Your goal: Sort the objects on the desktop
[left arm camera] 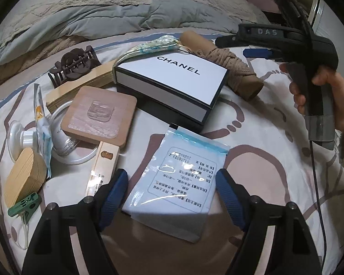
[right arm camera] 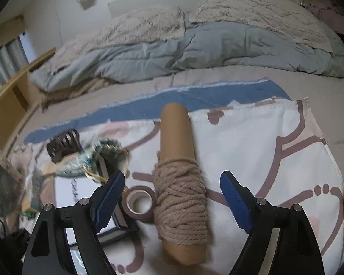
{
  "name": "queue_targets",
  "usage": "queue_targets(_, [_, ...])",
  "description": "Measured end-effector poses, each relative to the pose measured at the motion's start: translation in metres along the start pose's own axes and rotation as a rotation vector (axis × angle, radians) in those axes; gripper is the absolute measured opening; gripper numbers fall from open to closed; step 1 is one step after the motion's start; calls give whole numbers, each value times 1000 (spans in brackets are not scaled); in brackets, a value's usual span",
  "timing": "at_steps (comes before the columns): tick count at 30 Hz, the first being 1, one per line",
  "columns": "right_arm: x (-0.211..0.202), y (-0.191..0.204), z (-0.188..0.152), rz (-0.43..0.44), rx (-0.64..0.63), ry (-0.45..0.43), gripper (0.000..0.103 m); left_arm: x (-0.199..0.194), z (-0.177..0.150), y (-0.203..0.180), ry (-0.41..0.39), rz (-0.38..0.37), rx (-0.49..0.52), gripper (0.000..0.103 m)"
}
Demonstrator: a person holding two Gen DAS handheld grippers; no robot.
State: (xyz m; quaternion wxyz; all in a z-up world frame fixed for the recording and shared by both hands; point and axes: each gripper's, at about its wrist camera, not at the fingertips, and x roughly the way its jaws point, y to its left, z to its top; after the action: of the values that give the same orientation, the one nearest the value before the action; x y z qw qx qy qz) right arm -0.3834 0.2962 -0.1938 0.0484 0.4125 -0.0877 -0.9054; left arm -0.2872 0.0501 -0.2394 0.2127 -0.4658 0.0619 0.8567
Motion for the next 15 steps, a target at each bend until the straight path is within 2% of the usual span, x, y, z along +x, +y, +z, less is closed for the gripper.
queue_targets(4, [15, -5, -8, -32, 11, 70, 83, 2, 0, -3, -2, 14, 14, 79])
queue_targets(5, [19, -7, -12, -36, 12, 92, 78, 2, -1, -4, -4, 23, 20, 79])
queue_targets(6, [22, -9, -15, -40, 12, 111, 63, 2, -1, -5, -6, 29, 26, 79])
queue_targets(7, [25, -12, -19, -13, 20, 133, 57, 2, -2, -6, -8, 32, 30, 79])
queue_targets(10, [22, -17, -27, 37, 41, 138, 53, 2, -2, -5, -12, 32, 30, 79])
queue_targets(15, [13, -12, -40, 42, -6, 164, 52, 3, -1, -3, -17, 27, 26, 79])
